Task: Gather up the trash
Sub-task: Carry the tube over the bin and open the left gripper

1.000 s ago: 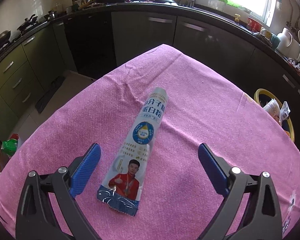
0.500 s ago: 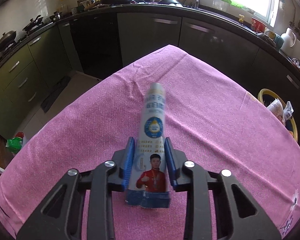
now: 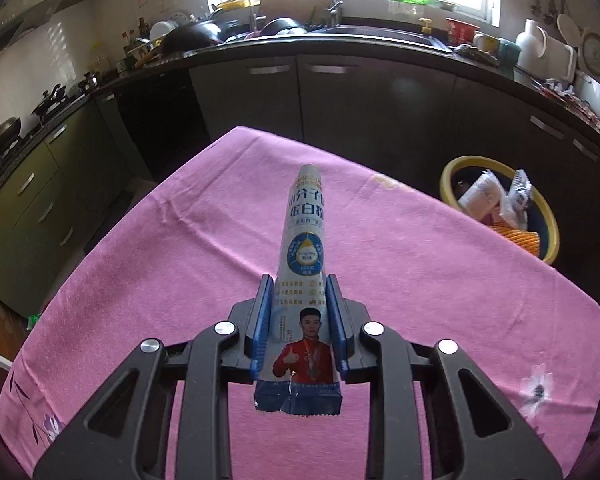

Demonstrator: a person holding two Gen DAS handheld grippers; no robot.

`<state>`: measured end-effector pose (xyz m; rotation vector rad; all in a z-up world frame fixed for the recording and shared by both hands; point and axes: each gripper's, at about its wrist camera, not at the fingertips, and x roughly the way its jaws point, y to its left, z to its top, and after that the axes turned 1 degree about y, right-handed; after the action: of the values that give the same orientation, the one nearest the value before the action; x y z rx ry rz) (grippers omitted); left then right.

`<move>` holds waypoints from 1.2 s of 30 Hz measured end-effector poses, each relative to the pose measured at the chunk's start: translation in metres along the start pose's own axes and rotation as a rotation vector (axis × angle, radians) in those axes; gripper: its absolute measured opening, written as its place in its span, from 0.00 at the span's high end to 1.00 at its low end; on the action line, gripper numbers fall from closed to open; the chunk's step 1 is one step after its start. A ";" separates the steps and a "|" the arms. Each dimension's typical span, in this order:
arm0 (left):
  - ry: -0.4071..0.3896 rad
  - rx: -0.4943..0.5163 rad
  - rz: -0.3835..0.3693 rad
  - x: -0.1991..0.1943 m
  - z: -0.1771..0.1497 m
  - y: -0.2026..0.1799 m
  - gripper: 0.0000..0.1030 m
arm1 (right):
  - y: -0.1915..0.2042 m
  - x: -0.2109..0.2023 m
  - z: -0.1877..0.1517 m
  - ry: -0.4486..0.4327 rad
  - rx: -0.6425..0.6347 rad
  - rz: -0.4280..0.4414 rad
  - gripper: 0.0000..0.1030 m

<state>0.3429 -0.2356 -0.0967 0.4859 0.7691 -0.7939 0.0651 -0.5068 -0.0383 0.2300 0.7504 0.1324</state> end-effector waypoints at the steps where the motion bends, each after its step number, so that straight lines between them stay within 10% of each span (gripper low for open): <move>1: -0.011 0.019 -0.007 -0.006 0.004 -0.014 0.75 | -0.001 -0.005 -0.003 -0.008 0.003 0.000 0.33; 23: 0.054 0.230 -0.222 0.078 0.095 -0.246 0.74 | -0.087 -0.086 -0.090 -0.117 0.216 -0.053 0.31; 29: 0.120 0.192 -0.196 0.100 0.097 -0.257 0.60 | -0.088 -0.082 -0.090 -0.122 0.223 -0.020 0.28; 36: -0.054 0.021 -0.134 -0.008 0.050 -0.208 0.27 | -0.057 -0.065 -0.073 -0.131 0.188 0.056 0.25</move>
<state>0.1982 -0.3929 -0.0807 0.4334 0.7490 -0.9371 -0.0301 -0.5630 -0.0614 0.4347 0.6260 0.0993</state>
